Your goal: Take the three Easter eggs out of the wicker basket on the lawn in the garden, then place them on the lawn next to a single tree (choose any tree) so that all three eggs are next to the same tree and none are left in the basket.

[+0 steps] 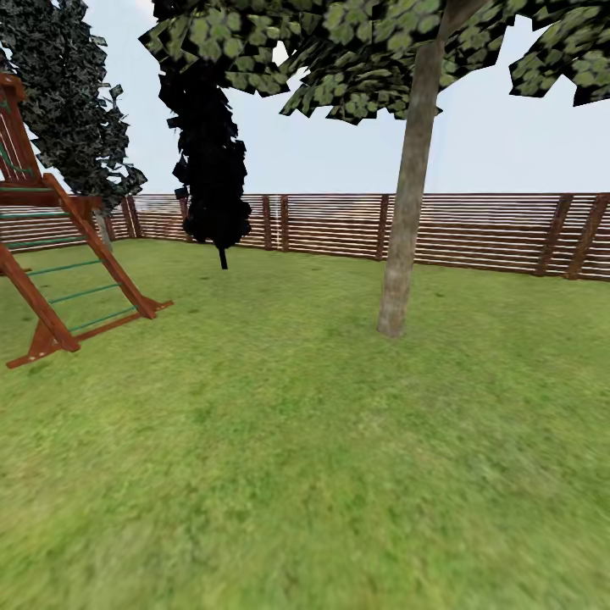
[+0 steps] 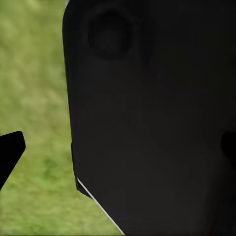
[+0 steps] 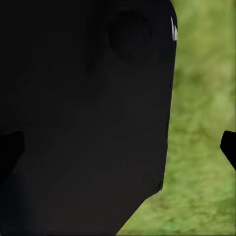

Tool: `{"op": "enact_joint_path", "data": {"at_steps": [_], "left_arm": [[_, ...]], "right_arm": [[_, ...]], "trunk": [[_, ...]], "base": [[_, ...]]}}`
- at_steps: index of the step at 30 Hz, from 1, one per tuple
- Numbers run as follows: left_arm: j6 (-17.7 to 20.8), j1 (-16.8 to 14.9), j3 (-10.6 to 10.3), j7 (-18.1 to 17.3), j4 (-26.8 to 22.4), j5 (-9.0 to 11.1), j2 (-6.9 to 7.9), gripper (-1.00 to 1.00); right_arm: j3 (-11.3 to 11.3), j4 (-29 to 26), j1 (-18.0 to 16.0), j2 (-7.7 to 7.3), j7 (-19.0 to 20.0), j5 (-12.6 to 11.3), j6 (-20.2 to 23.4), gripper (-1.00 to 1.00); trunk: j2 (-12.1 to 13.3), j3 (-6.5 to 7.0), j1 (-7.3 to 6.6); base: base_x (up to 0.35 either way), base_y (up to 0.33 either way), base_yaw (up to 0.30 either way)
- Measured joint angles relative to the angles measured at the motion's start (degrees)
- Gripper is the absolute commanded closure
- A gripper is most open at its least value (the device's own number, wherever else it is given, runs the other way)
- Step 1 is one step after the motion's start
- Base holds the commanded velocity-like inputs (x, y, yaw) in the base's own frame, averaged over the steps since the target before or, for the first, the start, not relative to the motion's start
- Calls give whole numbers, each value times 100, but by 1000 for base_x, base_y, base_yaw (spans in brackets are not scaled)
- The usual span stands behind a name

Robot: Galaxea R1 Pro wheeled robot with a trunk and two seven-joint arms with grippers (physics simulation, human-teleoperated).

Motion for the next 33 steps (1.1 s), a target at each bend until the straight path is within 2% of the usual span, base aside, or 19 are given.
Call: {"op": "enact_joint_path", "data": {"at_steps": [5, 13, 18, 29, 33], "left_arm": [[5, 8, 7, -19, -21, 24, -102, -100], [26, 15, 30, -44, -271, 40, -175, -100], [31, 15, 33, -48, -298, 40, -141, -100], [38, 15, 32, -42, -298, 40, -140, -100], [34, 15, 32, -40, -298, 40, -140, -100]], "right_arm": [[8, -16, -27, 4, 63, -6, 16, -100], [-21, -231, -289, -39, 51, -29, -214, -100], [11, -237, -358, -30, 55, 8, -409, -100], [11, -250, -358, -43, 56, 13, -415, -100], [18, -251, -358, -41, 56, 12, -424, -100]], "trunk": [[1, 2, 0], [1, 2, 1], [1, 2, 1], [1, 2, 1], [1, 2, 0]], "base": [[0, 0, 0], [0, 0, 0], [0, 0, 0], [0, 0, 4], [0, 0, 185]]}}
